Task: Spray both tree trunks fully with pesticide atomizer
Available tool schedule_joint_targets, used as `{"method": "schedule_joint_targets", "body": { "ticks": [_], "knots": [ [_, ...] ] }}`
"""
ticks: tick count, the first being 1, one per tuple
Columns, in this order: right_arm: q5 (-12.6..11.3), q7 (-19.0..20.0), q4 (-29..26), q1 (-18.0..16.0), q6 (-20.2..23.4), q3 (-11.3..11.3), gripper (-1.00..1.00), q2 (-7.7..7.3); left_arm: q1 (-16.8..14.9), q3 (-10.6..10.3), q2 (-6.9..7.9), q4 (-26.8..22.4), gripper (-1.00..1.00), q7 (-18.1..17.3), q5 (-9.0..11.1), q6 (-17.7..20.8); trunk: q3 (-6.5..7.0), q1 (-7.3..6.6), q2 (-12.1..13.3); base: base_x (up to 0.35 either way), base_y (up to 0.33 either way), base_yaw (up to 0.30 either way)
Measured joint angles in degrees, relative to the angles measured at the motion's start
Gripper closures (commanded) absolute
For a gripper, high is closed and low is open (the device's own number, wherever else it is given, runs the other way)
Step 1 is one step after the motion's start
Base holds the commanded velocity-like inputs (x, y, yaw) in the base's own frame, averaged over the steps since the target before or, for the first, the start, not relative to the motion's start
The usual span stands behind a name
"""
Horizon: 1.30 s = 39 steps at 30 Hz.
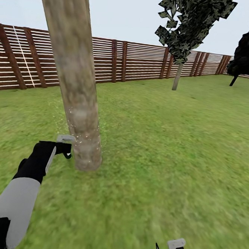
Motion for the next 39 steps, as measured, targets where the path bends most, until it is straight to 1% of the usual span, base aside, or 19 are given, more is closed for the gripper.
{"method": "schedule_joint_targets", "body": {
  "ticks": [1, 2, 3, 4, 5, 6, 8, 9, 10, 11, 12, 13, 14, 17, 25, 29, 31, 33, 39],
  "knots": [
    [0.0, 0.0, 0.0, 0.0, 0.0, 0.0, -1.0, 0.0, -0.2, 0.0, 0.25, 0.0, 1.0, 0.0, -0.3, 0.1, 0.0, 0.0, 0.0, 0.0, 0.0, 0.067],
    [0.0, 0.0, 0.0, 0.0, 0.0, 0.0, -1.0, -0.02, -0.4, 0.2, 0.95, -0.1, 1.0, 0.0, -0.6, 0.2, 0.0, 0.0, 0.0, 0.0, 0.0, 0.034],
    [0.0, 0.0, 0.0, 0.0, 0.0, 0.0, -1.0, -0.03, -0.5, 0.3, 1.95, -0.1, 1.0, 0.0, -0.7, 0.2, 0.0, 0.0, 0.0, 0.0, 0.0, 0.011],
    [-0.1, -0.1, 0.0, 0.0, 0.0, 0.0, -1.0, -0.03, -0.5, 0.2, 3.38, -0.1, 1.0, -0.2, -0.5, 0.2, 0.0, 0.0, 0.0, 0.0, 0.0, 0.005],
    [-0.1, -0.1, 0.0, 0.0, 0.0, 0.0, -1.0, -0.07, -0.4, 0.0, 3.4, -0.1, 1.0, -0.2, 0.2, 0.3, 0.0, 0.0, 0.0, 0.0, 0.0, 0.002],
    [-0.1, -0.1, 0.0, 0.0, 0.0, 0.0, -1.0, -0.1, -0.5, -0.2, 2.3, -0.2, 1.0, -0.2, 0.8, 0.3, 0.0, 0.0, 0.0, 0.0, 0.0, 0.0],
    [-0.1, -0.1, 0.0, 0.0, 0.0, 0.0, -1.0, -0.12, -0.7, -0.4, -1.19, -0.2, 1.0, -0.1, 0.7, 0.6, 0.0, 0.0, 0.0, 0.0, 0.0, 0.0],
    [-0.1, -0.1, 0.0, 0.0, 0.0, 0.0, -1.0, -0.18, -1.3, -0.7, -2.71, -0.2, 1.0, 0.0, 0.5, 0.8, 0.0, 0.0, 0.0, 0.0, 0.0, 0.0],
    [-0.1, -0.1, 0.0, 0.0, 0.0, 0.0, -1.0, -0.2, -2.0, -0.5, -2.16, -0.2, 1.0, 0.0, -0.6, 0.8, 0.0, 0.0, 0.0, 0.0, 0.0, 0.0],
    [-0.1, -0.1, 0.0, 0.0, 0.0, 0.0, -1.0, -0.21, -2.3, -0.5, -1.25, -0.3, 1.0, 0.0, -0.8, 0.9, 0.0, 0.0, 0.0, 0.0, 0.0, 0.0],
    [-0.1, -0.1, 0.0, 0.0, 0.0, 0.0, -1.0, -0.21, -2.2, -0.4, 0.14, -0.3, 1.0, -0.2, -0.8, 1.3, 0.0, 0.0, 0.0, 0.0, 0.0, 0.0],
    [-0.1, -0.1, 0.0, 0.0, 0.0, 0.0, -1.0, -0.21, -1.9, -0.5, 0.87, -0.3, 1.0, -0.3, -0.5, 1.5, 0.0, 0.0, 0.0, 0.0, -0.015, 0.0],
    [-0.1, -0.1, 0.0, 0.0, 0.0, -0.1, -1.0, -0.21, -1.6, -0.7, 1.1, -0.7, 1.0, -0.3, -0.1, 1.5, 0.0, 0.0, 0.0, 0.0, -0.154, 0.0],
    [-0.1, -0.2, 0.0, 0.0, 0.0, 0.0, -1.0, -0.2, -1.5, -0.8, 0.82, -1.4, 1.0, -0.1, -0.2, 1.4, 0.0, 0.0, 0.0, 0.0, -0.247, 0.0],
    [-0.1, -0.2, 0.0, 0.0, 0.0, 0.0, -1.0, -0.13, -2.3, -0.7, 0.83, -1.7, 1.0, -0.1, -0.2, 1.5, 0.0, 0.0, 0.0, 0.0, -0.272, 0.004],
    [-0.1, -0.2, 0.0, 0.0, 0.0, 0.0, -1.0, -0.12, -2.4, -0.7, 0.63, -1.9, 1.0, 0.0, 0.0, 1.5, 0.0, 0.0, 0.0, 0.036, -0.273, 0.208],
    [-0.1, -0.2, 0.0, 0.0, 0.0, 0.0, -1.0, -0.12, -2.3, -0.7, 0.62, -3.7, 1.0, 0.0, 0.0, 1.6, 0.0, 0.0, 0.0, 0.087, -0.273, 0.273],
    [-0.1, -0.2, 0.0, 0.0, 0.0, 0.0, -1.0, -0.12, -2.3, -0.7, 0.62, -4.3, 1.0, 0.0, -0.1, 1.7, 0.0, 0.0, 0.0, 0.111, -0.27, 0.224],
    [-0.1, -0.2, 0.0, 0.0, 0.0, 0.0, -1.0, -0.13, -2.2, -0.7, 0.54, -4.5, 1.0, 0.0, 0.0, 1.7, 0.0, 0.0, 0.0, 0.21, -0.212, 0.014]
  ]
}}
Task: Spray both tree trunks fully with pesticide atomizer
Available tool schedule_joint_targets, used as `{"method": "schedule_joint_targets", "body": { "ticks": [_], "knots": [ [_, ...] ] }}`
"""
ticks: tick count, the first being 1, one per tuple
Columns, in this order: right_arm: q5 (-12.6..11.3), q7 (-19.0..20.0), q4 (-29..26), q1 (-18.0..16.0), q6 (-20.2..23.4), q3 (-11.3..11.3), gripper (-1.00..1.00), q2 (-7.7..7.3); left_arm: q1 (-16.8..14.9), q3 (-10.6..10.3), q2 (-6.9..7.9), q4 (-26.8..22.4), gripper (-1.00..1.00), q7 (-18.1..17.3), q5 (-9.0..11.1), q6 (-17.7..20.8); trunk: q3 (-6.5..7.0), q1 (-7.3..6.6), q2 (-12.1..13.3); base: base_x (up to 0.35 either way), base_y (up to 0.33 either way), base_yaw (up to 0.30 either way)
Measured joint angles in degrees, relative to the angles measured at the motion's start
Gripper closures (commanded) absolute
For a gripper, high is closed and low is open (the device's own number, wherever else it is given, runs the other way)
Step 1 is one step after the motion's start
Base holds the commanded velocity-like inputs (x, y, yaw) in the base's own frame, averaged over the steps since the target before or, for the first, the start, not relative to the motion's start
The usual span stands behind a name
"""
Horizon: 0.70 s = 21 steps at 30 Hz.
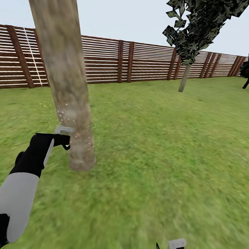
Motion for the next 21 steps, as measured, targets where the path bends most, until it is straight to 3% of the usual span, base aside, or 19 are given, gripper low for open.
{"method": "schedule_joint_targets", "body": {
  "ticks": [4, 13, 15, 17, 18, 19, 20, 21],
  "knots": [
    [0.0, 0.0, 0.0, 0.0, 0.0, 0.0, -1.0, 0.0, 0.2, 0.0, 0.03, 0.0, 1.0, 0.0, 0.0, 0.0, 0.0, 0.0, 0.0, 0.052, -0.261, 0.011],
    [0.0, 0.0, 0.0, 0.0, 0.0, 0.0, -1.0, 0.0, 0.2, -0.1, -0.82, 0.0, 1.0, 0.1, 0.1, 0.0, 0.0, 0.0, 0.0, 0.065, -0.264, 0.218],
    [0.0, 0.0, 0.0, 0.0, 0.0, 0.0, -1.0, 0.0, 0.4, -0.1, -3.22, 0.0, 1.0, 0.1, 0.4, 0.1, 0.0, 0.0, 0.0, 0.2, -0.229, 0.01],
    [0.0, 0.0, 0.0, 0.0, 0.0, 0.0, -1.0, 0.0, 0.7, -0.1, -3.63, 0.1, 1.0, 0.1, -0.4, 0.0, 0.0, 0.0, 0.0, 0.204, -0.227, 0.002],
    [0.0, 0.0, 0.0, 0.0, 0.0, 0.0, -1.0, 0.0, 0.8, 0.3, -2.9, 0.3, 1.0, 0.0, -0.8, -0.1, 0.0, 0.0, 0.0, 0.204, -0.226, 0.0],
    [0.0, 0.0, 0.0, 0.0, 0.0, 0.0, -1.0, 0.0, 0.9, 0.4, -0.93, 0.5, 1.0, 0.0, -0.9, -0.1, 0.0, 0.0, 0.0, 0.204, -0.226, 0.0],
    [0.0, 0.0, 0.0, 0.0, 0.0, 0.0, -1.0, 0.0, 1.0, 0.5, 2.34, 0.9, 1.0, -0.2, -0.6, -0.1, 0.0, 0.0, 0.0, 0.199, -0.226, 0.0],
    [0.0, 0.0, 0.0, 0.0, 0.0, 0.0, -1.0, 0.0, 1.1, 0.5, 4.2, 1.3, 1.0, -0.4, -1.0, -0.3, 0.0, 0.0, 0.0, 0.176, -0.231, 0.0]
  ]
}}
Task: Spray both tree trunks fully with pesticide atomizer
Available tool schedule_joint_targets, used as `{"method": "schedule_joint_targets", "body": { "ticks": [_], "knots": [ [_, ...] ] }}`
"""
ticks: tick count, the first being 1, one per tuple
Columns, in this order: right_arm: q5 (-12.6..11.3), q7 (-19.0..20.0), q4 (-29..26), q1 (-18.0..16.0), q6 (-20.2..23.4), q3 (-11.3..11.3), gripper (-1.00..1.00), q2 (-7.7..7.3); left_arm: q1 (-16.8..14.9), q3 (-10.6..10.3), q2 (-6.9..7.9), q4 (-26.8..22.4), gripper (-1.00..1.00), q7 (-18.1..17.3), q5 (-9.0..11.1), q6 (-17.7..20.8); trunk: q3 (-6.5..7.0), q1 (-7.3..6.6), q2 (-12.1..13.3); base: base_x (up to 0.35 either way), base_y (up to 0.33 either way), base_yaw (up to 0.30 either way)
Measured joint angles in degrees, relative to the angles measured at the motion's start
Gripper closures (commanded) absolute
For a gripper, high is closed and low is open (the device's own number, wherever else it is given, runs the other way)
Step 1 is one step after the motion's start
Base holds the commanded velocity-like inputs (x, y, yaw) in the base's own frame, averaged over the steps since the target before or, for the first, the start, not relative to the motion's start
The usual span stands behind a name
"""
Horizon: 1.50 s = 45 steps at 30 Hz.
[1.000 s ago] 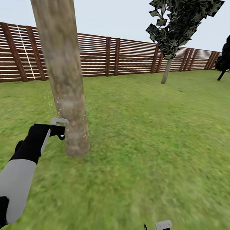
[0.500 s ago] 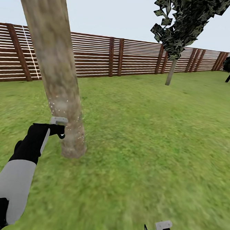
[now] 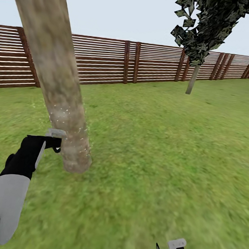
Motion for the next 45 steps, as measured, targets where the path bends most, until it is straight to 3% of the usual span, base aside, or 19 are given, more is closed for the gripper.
{"method": "schedule_joint_targets", "body": {
  "ticks": [3, 5, 6, 8, 10, 12, 15, 18, 20, 22, 25, 28, 29, 31, 33, 35, 37, 40, 45],
  "knots": [
    [0.0, 0.0, 0.0, 0.0, 0.0, 0.0, -1.0, 0.0, 2.0, -0.3, 0.17, 0.7, 1.0, 0.3, 1.4, 0.0, 0.0, 0.0, 0.0, 0.059, -0.258, 0.0],
    [0.0, 0.0, 0.0, 0.0, 0.0, 0.0, -1.0, 0.0, 2.7, -0.3, -2.62, 0.8, 1.0, 0.4, 1.7, 0.0, 0.0, 0.0, 0.0, -0.017, -0.271, 0.0],
    [0.0, 0.0, 0.0, 0.0, 0.0, 0.0, -1.0, 0.0, 2.7, -0.1, -2.87, 0.8, 1.0, 0.4, 1.1, -0.1, 0.0, 0.0, 0.0, -0.069, -0.272, 0.0],
    [0.0, 0.0, 0.0, 0.0, 0.0, 0.0, -1.0, 0.0, 2.9, 1.3, -2.21, 1.4, 1.0, 0.5, 0.5, -0.1, 0.0, 0.0, 0.0, -0.083, -0.273, 0.0],
    [0.0, 0.0, 0.0, 0.0, 0.0, 0.0, -1.0, 0.0, 2.9, 5.3, 0.59, 3.4, 1.0, 0.3, -0.1, -0.5, 0.0, 0.0, 0.0, -0.033, -0.211, 0.024],
    [0.0, 0.0, 0.0, 0.0, 0.0, 0.0, -1.0, 0.0, 3.0, 6.3, 1.7, 5.1, 1.0, 0.3, 0.6, -0.7, 0.0, 0.0, 0.0, 0.079, -0.111, 0.177],
    [0.0, 0.0, 0.0, 0.0, 0.0, 0.0, -1.0, 0.0, 3.0, 6.1, 0.73, 8.5, 1.0, 0.5, 1.2, -1.3, 0.0, 0.01, 0.0, 0.114, -0.014, 0.266],
    [0.0, 0.0, 0.0, 0.0, 0.0, 0.0, -1.0, 0.0, 3.0, 6.1, -1.81, 10.2, 1.0, 0.4, 1.4, -1.8, 0.0, 0.0, 0.0, 0.014, -0.002, 0.276],
    [0.0, 0.0, 0.0, 0.0, 0.0, 0.0, -1.0, 0.0, 3.0, 4.9, -4.0, 10.7, 1.0, 0.4, 1.3, -1.9, 0.0, 0.0, 0.0, 0.001, 0.0, 0.259],
    [0.0, 0.0, 0.0, 0.0, 0.0, 0.0, -1.0, 0.0, 3.0, 4.6, -3.62, 10.8, 1.0, 0.4, 0.5, -2.0, 0.0, 0.0, 0.0, 0.0, 0.0, 0.167],
    [0.0, 0.0, 0.0, 0.0, 0.0, 0.0, -1.0, 0.0, 4.1, 4.3, 0.01, 11.1, 1.0, 0.4, 0.1, -2.1, -0.01, 0.0, 0.0, 0.128, -0.102, 0.021],
    [0.0, 0.0, 0.0, 0.0, 0.0, 0.0, -1.0, 0.0, 5.2, 3.6, -0.17, 11.1, 1.0, 0.4, 0.9, -2.1, 0.0, 0.0, 0.0, 0.177, -0.207, 0.002],
    [0.0, 0.0, 0.0, 0.0, 0.0, 0.0, -1.0, 0.0, 5.3, 1.8, -0.38, 11.0, 1.0, 0.5, 1.3, -2.0, 0.0, 0.0, 0.0, 0.148, -0.237, 0.0],
    [0.0, 0.0, 0.0, 0.0, 0.0, 0.0, -1.0, 0.0, 5.3, 0.6, -2.34, 11.0, 1.0, 0.5, 1.4, -2.0, 0.0, 0.0, 0.0, 0.146, -0.241, 0.0],
    [0.0, 0.0, 0.0, 0.0, 0.0, 0.0, -1.0, 0.0, 5.3, 0.8, -2.43, 11.0, 1.0, 0.5, 0.5, -2.0, 0.0, 0.0, 0.0, 0.213, -0.199, 0.0],
    [0.0, 0.0, 0.0, 0.0, 0.0, 0.0, -1.0, 0.0, 5.7, 1.4, 0.38, 11.2, 1.0, 0.5, -0.1, -2.1, 0.0, 0.0, 0.0, 0.208, -0.198, 0.0],
    [0.0, 0.0, 0.0, 0.0, 0.0, 0.0, -1.0, 0.0, 6.1, 1.7, 1.47, 11.5, 1.0, 0.5, 0.6, -2.0, 0.0, 0.0, 0.0, 0.073, -0.248, 0.0],
    [0.0, 0.0, 0.0, 0.0, 0.0, 0.0, -1.0, 0.0, 6.2, 1.7, 0.83, 11.5, 1.0, 0.8, 1.3, -2.0, 0.0, 0.0, 0.0, 0.009, -0.269, 0.012],
    [0.0, 0.0, 0.0, 0.0, 0.0, 0.0, -1.0, 0.0, 6.2, 1.5, -2.56, 10.6, 1.0, 2.7, 1.5, -2.0, 0.0, 0.0, 0.0, 0.001, -0.272, 0.226]
  ]
}}
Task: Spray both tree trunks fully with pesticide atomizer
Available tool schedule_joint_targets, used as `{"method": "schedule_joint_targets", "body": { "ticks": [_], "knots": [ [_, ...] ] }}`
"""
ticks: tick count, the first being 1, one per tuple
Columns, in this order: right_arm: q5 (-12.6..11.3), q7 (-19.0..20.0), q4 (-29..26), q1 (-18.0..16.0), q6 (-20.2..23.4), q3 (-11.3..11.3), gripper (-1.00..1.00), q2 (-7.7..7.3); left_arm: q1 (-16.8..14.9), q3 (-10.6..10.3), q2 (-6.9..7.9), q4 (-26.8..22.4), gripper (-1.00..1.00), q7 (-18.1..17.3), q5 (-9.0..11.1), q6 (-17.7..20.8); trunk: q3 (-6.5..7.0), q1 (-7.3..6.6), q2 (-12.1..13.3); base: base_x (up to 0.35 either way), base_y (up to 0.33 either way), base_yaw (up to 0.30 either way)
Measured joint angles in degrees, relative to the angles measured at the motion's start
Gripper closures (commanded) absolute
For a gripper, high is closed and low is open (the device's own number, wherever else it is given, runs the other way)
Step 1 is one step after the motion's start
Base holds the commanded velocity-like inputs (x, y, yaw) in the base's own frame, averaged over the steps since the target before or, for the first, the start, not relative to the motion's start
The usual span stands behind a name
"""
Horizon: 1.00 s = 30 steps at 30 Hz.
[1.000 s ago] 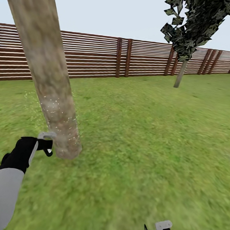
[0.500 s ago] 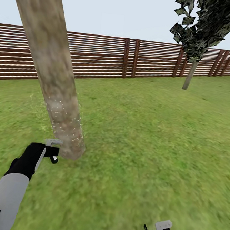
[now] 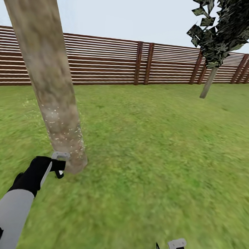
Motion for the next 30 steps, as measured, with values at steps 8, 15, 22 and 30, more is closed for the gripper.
{"method": "schedule_joint_targets", "body": {
  "ticks": [8, 15, 22, 30],
  "knots": [
    [0.0, 0.0, 0.0, 0.0, 0.0, 0.0, -1.0, 0.0, -0.1, 0.0, -0.11, -4.4, 1.0, 1.5, -0.4, 0.3, 0.0, 0.0, 0.0, 0.083, -0.264, 0.229],
    [0.0, 0.0, 0.0, 0.0, 0.0, 0.0, -1.0, 0.0, -1.0, -0.4, -2.79, -9.3, 1.0, 2.7, -0.4, 1.2, 0.0, 0.0, 0.0, 0.052, -0.265, 0.008],
    [0.0, 0.0, 0.0, 0.0, 0.0, 0.0, -1.0, 0.0, -1.5, -0.5, -4.27, -10.0, 1.0, 2.7, -0.4, 1.6, 0.0, 0.0, 0.0, 0.0, -0.273, 0.236],
    [0.0, 0.0, 0.0, 0.0, 0.0, 0.0, -1.0, 0.0, -8.2, -0.8, -3.28, -13.2, 1.0, 2.7, -0.9, 8.0, 0.0, 0.0, 0.0, 0.0, -0.273, 0.154]
  ]
}}
